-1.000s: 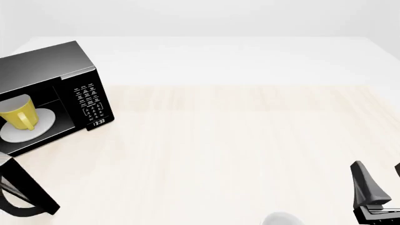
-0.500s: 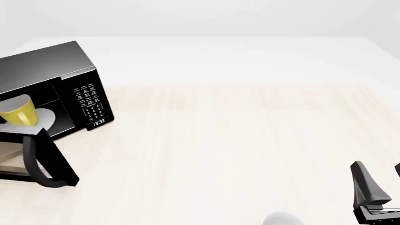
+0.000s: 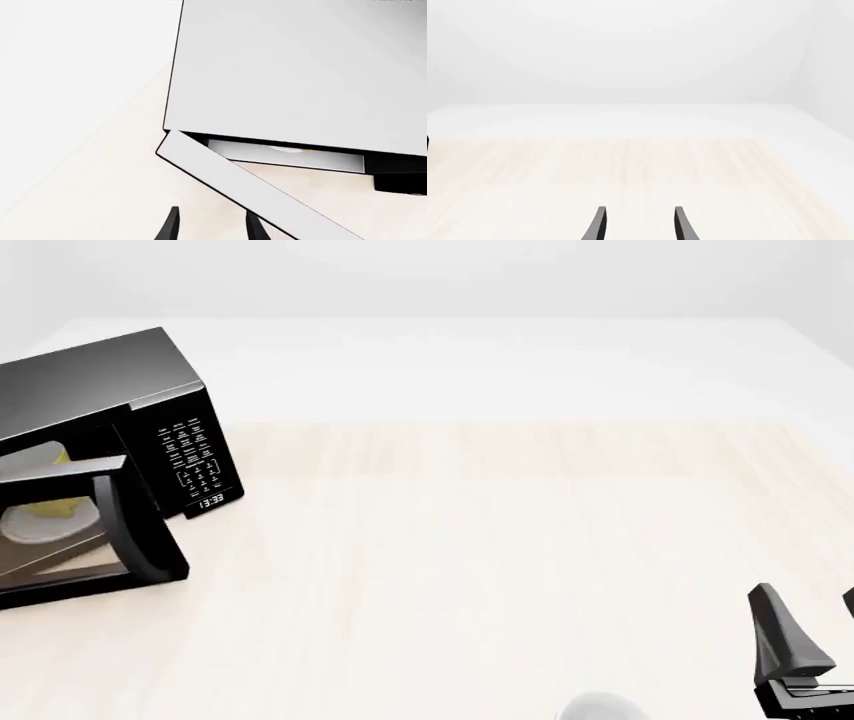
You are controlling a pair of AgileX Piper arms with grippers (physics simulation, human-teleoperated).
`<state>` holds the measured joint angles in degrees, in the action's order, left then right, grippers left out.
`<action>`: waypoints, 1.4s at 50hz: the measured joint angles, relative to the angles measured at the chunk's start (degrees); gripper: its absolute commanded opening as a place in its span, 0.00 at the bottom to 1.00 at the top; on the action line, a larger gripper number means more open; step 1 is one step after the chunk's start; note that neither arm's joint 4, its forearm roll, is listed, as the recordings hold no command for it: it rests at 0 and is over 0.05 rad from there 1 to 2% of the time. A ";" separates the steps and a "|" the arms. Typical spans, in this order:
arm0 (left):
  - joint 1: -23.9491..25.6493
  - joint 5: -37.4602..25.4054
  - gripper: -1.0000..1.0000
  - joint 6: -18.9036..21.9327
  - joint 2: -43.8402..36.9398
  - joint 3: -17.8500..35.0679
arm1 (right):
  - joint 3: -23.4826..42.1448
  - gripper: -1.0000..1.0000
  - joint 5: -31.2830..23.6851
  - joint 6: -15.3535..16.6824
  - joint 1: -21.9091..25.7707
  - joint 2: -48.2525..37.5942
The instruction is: Put the yellow and white mug in the microwave and close it.
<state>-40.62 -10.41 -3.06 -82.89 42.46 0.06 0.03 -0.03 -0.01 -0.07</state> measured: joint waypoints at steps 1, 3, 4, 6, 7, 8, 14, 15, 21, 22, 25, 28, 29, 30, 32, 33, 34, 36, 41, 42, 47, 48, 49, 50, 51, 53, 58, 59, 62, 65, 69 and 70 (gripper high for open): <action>0.15 0.03 1.00 -0.05 -0.09 0.10 | 0.00 1.00 0.00 0.00 0.00 0.00; 0.45 0.12 1.00 -0.10 -0.27 0.29 | 0.00 1.00 0.00 0.00 0.00 0.00; 0.60 0.17 1.00 -0.11 -0.35 0.38 | 0.00 1.00 0.00 0.00 0.00 0.00; 0.89 0.23 1.00 -0.18 -0.55 0.59 | 0.00 1.00 0.00 0.00 0.00 0.00; 1.01 0.26 1.00 -0.21 -0.65 0.69 | 0.00 1.00 0.00 0.00 0.00 0.00; 1.12 0.28 1.00 -0.27 -0.77 0.80 | 0.00 1.00 0.00 0.00 0.00 0.00; 1.60 0.37 1.00 -0.73 -1.55 1.56 | 0.00 1.00 0.00 0.00 0.00 0.00; 1.69 0.38 1.00 -0.82 -1.70 1.70 | 0.00 1.00 0.00 0.00 0.00 0.00; 2.18 0.56 1.00 -1.24 -2.63 2.60 | 0.00 1.00 0.00 0.00 0.00 0.00; 2.27 0.63 1.00 -1.27 -2.79 2.75 | 0.00 1.00 0.00 0.00 0.00 0.00; 2.54 0.83 1.00 -1.38 -3.28 3.20 | 0.00 1.00 0.00 0.00 0.00 0.00; 2.84 1.02 1.00 -1.48 -3.74 3.65 | 0.00 1.00 0.00 0.00 0.00 0.00; 2.95 1.09 1.00 -1.52 -3.89 3.80 | 0.00 1.00 0.00 0.00 0.00 0.00; 3.05 1.15 1.00 -1.57 -4.05 3.95 | 0.00 1.00 0.00 0.00 0.00 0.00; 3.23 1.28 1.00 -1.66 -4.37 4.24 | 0.00 1.00 0.00 0.00 0.00 0.00; 3.32 1.34 1.00 -1.71 -4.54 4.39 | 0.00 1.00 0.00 0.00 0.00 0.00; 3.39 1.39 1.00 -1.78 -4.70 4.55 | 0.00 1.00 0.00 0.00 0.00 0.00; 3.51 1.41 1.00 -1.94 -5.08 4.92 | 0.00 1.00 0.00 0.00 0.00 0.00; 3.92 1.49 1.00 -2.30 -6.00 5.86 | 0.00 1.00 0.00 0.00 0.00 0.00; 4.03 1.51 1.00 -2.36 -6.17 6.04 | 0.00 1.00 0.00 0.00 0.00 0.00; 4.58 1.33 1.00 -3.31 -6.30 6.40 | 0.00 1.00 0.00 0.00 0.00 0.00; 4.67 1.24 1.00 -3.59 -6.31 6.47 | 0.00 1.00 0.00 0.00 0.00 0.00; 4.75 1.15 1.00 -3.87 -6.32 6.54 | 0.00 1.00 0.00 0.00 0.00 0.00; 4.82 1.05 1.00 -4.14 -6.33 6.61 | 0.00 1.00 0.00 0.00 0.00 0.00; 4.87 0.95 1.00 -4.39 -6.34 6.68 | 0.00 1.00 0.00 0.00 0.00 0.00; 4.95 0.79 1.00 -4.91 -6.35 6.77 | 0.00 1.00 0.00 0.00 0.00 0.00; 5.19 0.51 1.00 -6.11 -6.37 6.89 | 0.00 1.00 0.00 0.00 0.00 0.00; 5.23 0.46 1.00 -6.33 -6.37 6.91 | 0.00 1.00 0.00 0.00 0.00 0.00; 5.29 0.33 1.00 -6.93 -6.38 6.92 | 0.00 1.00 0.00 0.00 0.00 0.00; 5.62 0.30 1.00 -6.76 -6.31 6.92 | 0.00 1.00 0.00 0.00 0.00 0.00; 6.33 0.35 1.00 -5.84 -5.86 6.81 | 0.00 1.00 0.00 0.00 0.00 0.00; 6.45 0.32 1.00 -5.66 -5.69 6.74 | 0.00 1.00 0.00 0.00 0.00 0.00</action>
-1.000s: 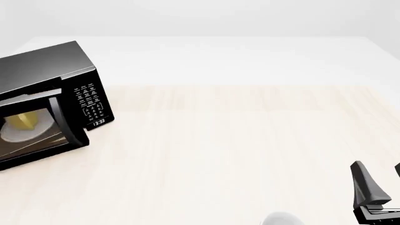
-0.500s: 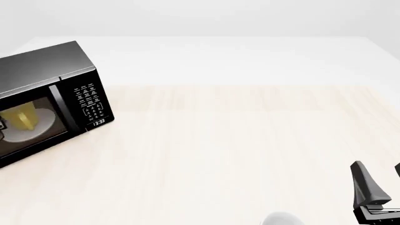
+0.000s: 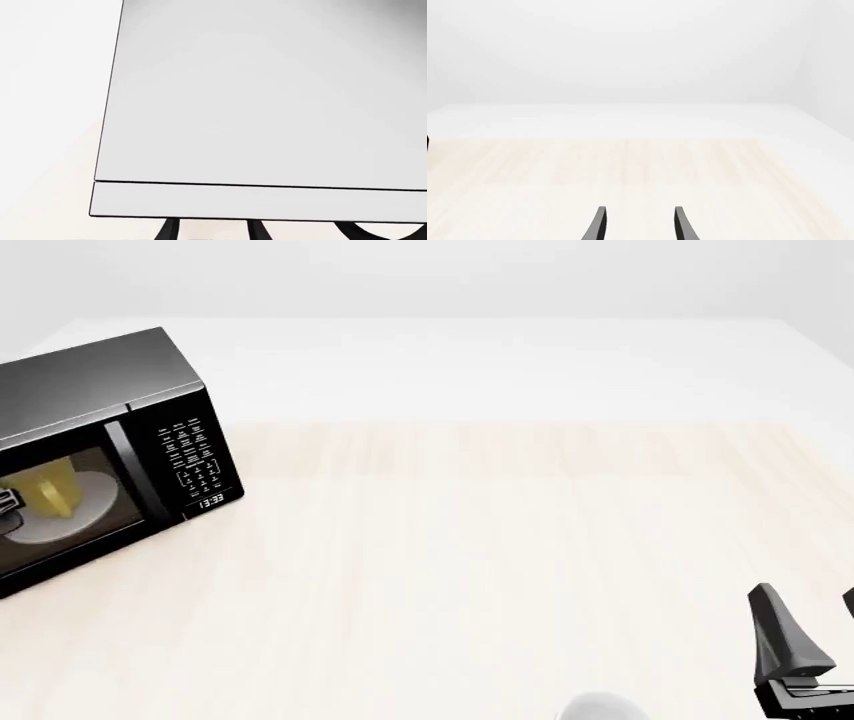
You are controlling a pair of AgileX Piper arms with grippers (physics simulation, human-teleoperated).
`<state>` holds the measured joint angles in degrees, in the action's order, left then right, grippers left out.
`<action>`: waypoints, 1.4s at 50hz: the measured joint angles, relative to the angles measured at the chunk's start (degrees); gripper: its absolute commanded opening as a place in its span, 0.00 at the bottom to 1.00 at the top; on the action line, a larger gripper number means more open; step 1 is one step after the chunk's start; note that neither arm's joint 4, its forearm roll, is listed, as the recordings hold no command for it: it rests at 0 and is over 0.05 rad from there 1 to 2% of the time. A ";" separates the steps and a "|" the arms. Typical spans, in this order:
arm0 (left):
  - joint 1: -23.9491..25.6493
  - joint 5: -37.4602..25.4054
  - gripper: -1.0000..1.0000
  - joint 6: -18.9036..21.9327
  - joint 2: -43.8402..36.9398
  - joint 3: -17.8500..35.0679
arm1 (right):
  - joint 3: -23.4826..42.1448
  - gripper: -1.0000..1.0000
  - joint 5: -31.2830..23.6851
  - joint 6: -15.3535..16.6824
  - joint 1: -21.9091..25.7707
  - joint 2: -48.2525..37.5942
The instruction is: Put the yellow and white mug in the microwave and close it.
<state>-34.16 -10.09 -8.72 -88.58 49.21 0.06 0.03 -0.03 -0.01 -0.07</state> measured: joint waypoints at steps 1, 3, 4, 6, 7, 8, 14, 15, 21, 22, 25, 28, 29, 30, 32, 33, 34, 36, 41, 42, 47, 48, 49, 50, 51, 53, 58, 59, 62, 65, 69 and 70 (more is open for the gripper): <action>0.11 -0.03 1.00 0.16 0.20 -0.08 | 0.00 1.00 0.00 0.00 0.00 0.00; 0.28 -0.11 1.00 0.46 0.70 -0.33 | 0.00 1.00 0.00 0.00 0.00 0.00; 0.32 -0.15 1.00 0.61 1.01 -0.51 | 0.00 1.00 0.00 0.00 0.00 0.00; 0.35 -0.24 1.00 0.90 1.66 -0.92 | 0.00 1.00 0.00 0.00 0.00 0.00; 0.35 -0.27 1.00 1.05 2.00 -1.15 | 0.00 1.00 0.00 0.00 0.00 0.00; 0.32 -0.29 1.00 1.20 2.34 -1.39 | 0.00 1.00 0.00 0.00 0.00 0.00; -0.06 -0.66 1.00 1.96 4.58 -2.85 | 0.00 1.00 0.00 0.00 0.00 0.00; -0.11 -0.77 1.00 2.04 5.01 -3.06 | 0.00 1.00 0.00 0.00 0.00 0.00; -0.48 -1.46 1.00 2.38 7.49 -4.00 | 0.00 1.00 0.00 0.00 0.00 0.00; -0.53 -1.59 1.00 2.40 7.90 -4.11 | 0.00 1.00 0.00 0.00 0.00 0.00; -0.52 -2.07 1.00 2.39 9.31 -4.35 | 0.00 1.00 0.00 0.00 0.00 0.00; -0.45 -2.50 1.00 2.34 10.67 -4.57 | 0.00 1.00 0.00 0.00 0.00 0.00; -0.39 -2.65 1.00 2.30 11.13 -4.65 | 0.00 1.00 0.00 0.00 0.00 0.00; -0.34 -2.81 1.00 2.28 11.61 -4.72 | 0.00 1.00 0.00 0.00 0.00 0.00; -0.21 -3.20 1.00 2.19 12.52 -4.80 | 0.00 1.00 0.00 0.00 0.00 0.00; -0.13 -3.41 1.00 2.11 12.96 -4.83 | 0.00 1.00 0.00 0.00 0.00 0.00; -0.05 -3.62 1.00 2.03 13.40 -4.85 | 0.00 1.00 0.00 0.00 0.00 0.00; 0.07 -4.01 1.00 1.90 14.22 -4.92 | 0.00 1.00 0.00 0.00 0.00 0.00; 0.32 -4.99 1.00 1.73 16.39 -5.32 | 0.00 1.00 0.00 0.00 0.00 0.00; 0.36 -5.21 1.00 1.69 16.83 -5.41 | 0.00 1.00 0.00 0.00 0.00 0.00; 0.40 -6.36 1.00 1.62 19.02 -5.82 | 0.00 1.00 0.00 0.00 0.00 0.00; 0.39 -6.60 1.00 1.62 19.47 -5.88 | 0.00 1.00 0.00 0.00 0.00 0.00; 0.38 -6.87 1.00 1.60 19.94 -5.95 | 0.00 1.00 0.00 0.00 0.00 0.00; 0.38 -7.13 1.00 1.58 20.41 -6.02 | 0.00 1.00 0.00 0.00 0.00 0.00; 0.38 -7.39 1.00 1.56 20.87 -6.09 | 0.00 1.00 0.00 0.00 0.00 0.00; 0.39 -7.97 1.00 1.50 21.80 -6.21 | 0.00 1.00 0.00 0.00 0.00 0.00; 0.43 -9.78 1.00 1.27 24.57 -6.19 | 0.00 1.00 0.00 0.00 0.00 0.00; 0.44 -10.16 1.00 1.20 25.14 -6.20 | 0.00 1.00 0.00 0.00 0.00 0.00; 0.52 -11.27 1.00 0.91 26.84 -6.22 | 0.00 1.00 0.00 0.00 0.00 0.00; 0.60 -12.41 1.00 0.60 28.52 -6.24 | 0.00 1.00 0.00 0.00 0.00 0.00; 0.64 -13.90 1.00 0.15 30.70 -6.16 | 0.00 1.00 0.00 0.00 0.00 0.00; 0.64 -14.27 1.00 0.02 31.23 -6.12 | 0.00 1.00 0.00 0.00 0.00 0.00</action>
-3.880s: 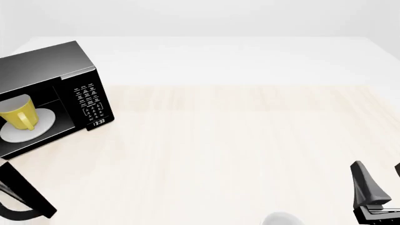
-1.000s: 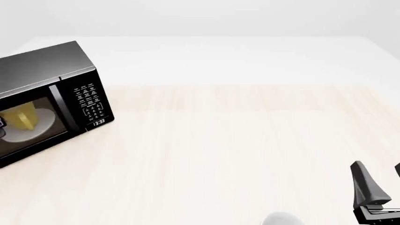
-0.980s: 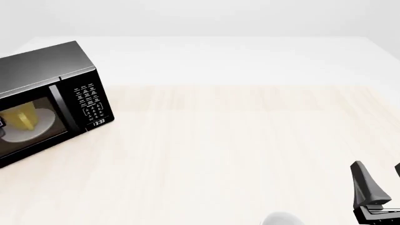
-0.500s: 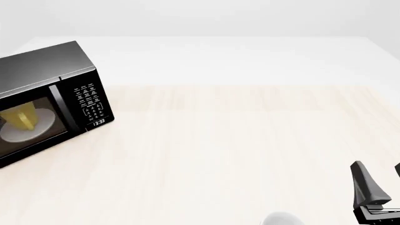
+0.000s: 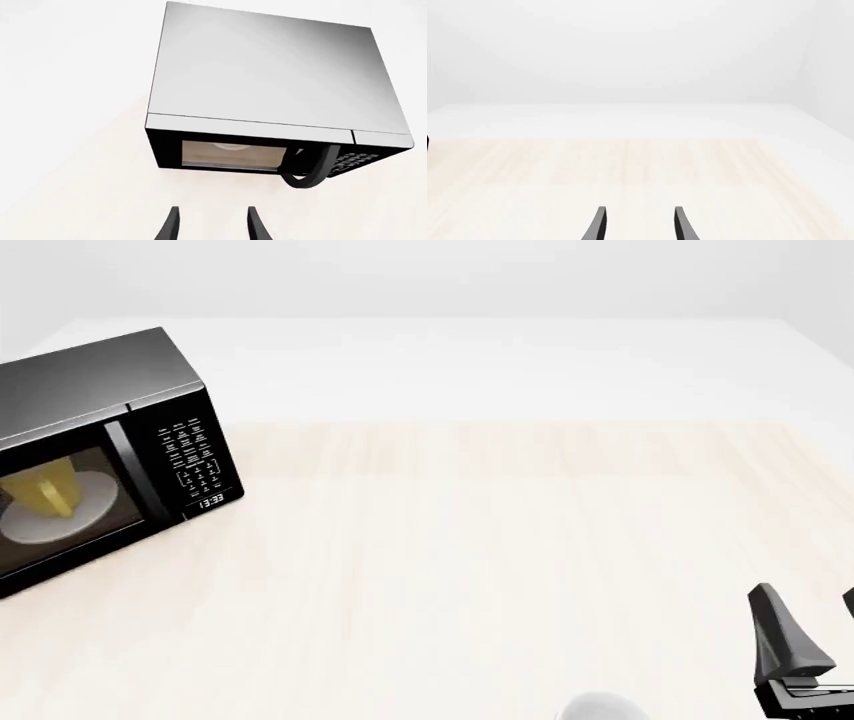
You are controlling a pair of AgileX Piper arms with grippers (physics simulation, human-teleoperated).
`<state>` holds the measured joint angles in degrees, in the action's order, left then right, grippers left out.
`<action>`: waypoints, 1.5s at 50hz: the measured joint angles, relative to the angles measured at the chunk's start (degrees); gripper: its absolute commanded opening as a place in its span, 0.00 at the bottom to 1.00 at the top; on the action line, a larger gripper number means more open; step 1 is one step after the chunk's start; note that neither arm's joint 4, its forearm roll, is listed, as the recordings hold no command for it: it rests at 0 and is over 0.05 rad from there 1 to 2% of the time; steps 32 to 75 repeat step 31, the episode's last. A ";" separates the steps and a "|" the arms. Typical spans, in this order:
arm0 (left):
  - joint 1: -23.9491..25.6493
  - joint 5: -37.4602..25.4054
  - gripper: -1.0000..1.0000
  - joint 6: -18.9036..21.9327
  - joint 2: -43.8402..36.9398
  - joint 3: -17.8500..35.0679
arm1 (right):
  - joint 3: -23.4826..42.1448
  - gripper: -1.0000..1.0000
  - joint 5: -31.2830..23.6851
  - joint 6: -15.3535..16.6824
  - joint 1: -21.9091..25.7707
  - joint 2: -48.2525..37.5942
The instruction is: Put the yellow and white mug in the microwave and close it.
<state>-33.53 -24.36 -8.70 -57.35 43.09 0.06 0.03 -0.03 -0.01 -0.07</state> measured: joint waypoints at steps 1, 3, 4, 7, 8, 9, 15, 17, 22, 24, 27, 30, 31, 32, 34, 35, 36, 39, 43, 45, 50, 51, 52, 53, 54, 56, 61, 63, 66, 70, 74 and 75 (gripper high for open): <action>0.00 -0.36 1.00 -0.14 0.51 0.05 | 0.00 1.00 0.00 0.00 0.00 0.00; -0.10 -1.06 1.00 -0.44 1.47 0.20 | 0.00 1.00 0.00 0.00 0.00 0.00; -0.18 -1.43 1.00 -0.60 1.96 0.30 | 0.00 1.00 0.00 0.00 0.00 0.00; -0.49 -2.53 1.00 -1.05 3.38 0.67 | 0.00 1.00 0.00 0.00 0.00 0.00; -0.61 -2.89 1.00 -1.20 3.83 0.81 | 0.00 1.00 0.00 0.00 0.00 0.00; -0.74 -3.26 1.00 -1.39 4.29 0.98 | 0.00 1.00 0.00 0.00 0.00 0.00; -1.50 -5.28 1.00 -2.40 6.69 1.98 | 0.00 1.00 0.00 0.00 0.00 0.00; -1.75 -5.95 1.00 -2.78 7.43 2.39 | 0.00 1.00 0.00 0.00 0.00 0.00; -2.45 -7.40 1.00 -3.57 9.06 3.38 | 0.00 1.00 0.00 0.00 0.00 0.00; -2.75 -7.95 1.00 -3.85 9.68 3.78 | 0.00 1.00 0.00 0.00 0.00 0.00; -3.27 -8.66 1.00 -4.26 10.48 4.35 | 0.00 1.00 0.00 0.00 0.00 0.00; -3.83 -9.28 1.00 -4.63 11.14 4.92 | 0.00 1.00 0.00 0.00 0.00 0.00; -4.02 -9.46 1.00 -4.74 11.32 5.11 | 0.00 1.00 0.00 0.00 0.00 0.00; -4.02 -9.46 1.00 -4.74 11.32 5.11 | 0.00 1.00 0.00 0.00 0.00 0.00; -4.02 -9.46 1.00 -4.74 11.32 5.11 | 0.00 1.00 0.00 0.00 0.00 0.00; -4.02 -9.46 1.00 -4.74 11.32 5.11 | 0.00 1.00 0.00 0.00 0.00 0.00; -4.02 -9.46 1.00 -4.74 11.32 5.11 | 0.00 1.00 0.00 0.00 0.00 0.00; -4.02 -9.46 1.00 -4.74 11.32 5.11 | 0.00 1.00 0.00 0.00 0.00 0.00; -4.02 -9.46 1.00 -4.74 11.32 5.11 | 0.00 1.00 0.00 0.00 0.00 0.00; -4.02 -9.46 1.00 -4.74 11.32 5.11 | 0.00 1.00 0.00 0.00 0.00 0.00; -4.02 -9.46 1.00 -4.74 11.32 5.11 | 0.00 1.00 0.00 0.00 0.00 0.00; -4.02 -9.46 1.00 -4.74 11.32 5.11 | 0.00 1.00 0.00 0.00 0.00 0.00; -4.02 -9.46 1.00 -4.74 11.32 5.11 | 0.00 1.00 0.00 0.00 0.00 0.00; -4.02 -9.46 1.00 -4.74 11.32 5.11 | 0.00 1.00 0.00 0.00 0.00 0.00; -4.02 -9.46 1.00 -4.74 11.32 5.11 | 0.00 1.00 0.00 0.00 0.00 0.00; -4.02 -9.46 1.00 -4.74 11.32 5.11 | 0.00 1.00 0.00 0.00 0.00 0.00; -4.02 -9.46 1.00 -4.74 11.32 5.11 | 0.00 1.00 0.00 0.00 0.00 0.00; -4.02 -9.46 1.00 -4.74 11.32 5.11 | 0.00 1.00 0.00 0.00 0.00 0.00; -4.02 -9.46 1.00 -4.74 11.32 5.11 | 0.00 1.00 0.00 0.00 0.00 0.00; -4.02 -9.46 1.00 -4.74 11.32 5.11 | 0.00 1.00 0.00 0.00 0.00 0.00; -4.02 -9.46 1.00 -4.74 11.32 5.11 | 0.00 1.00 0.00 0.00 0.00 0.00; -4.02 -9.46 1.00 -4.74 11.32 5.11 | 0.00 1.00 0.00 0.00 0.00 0.00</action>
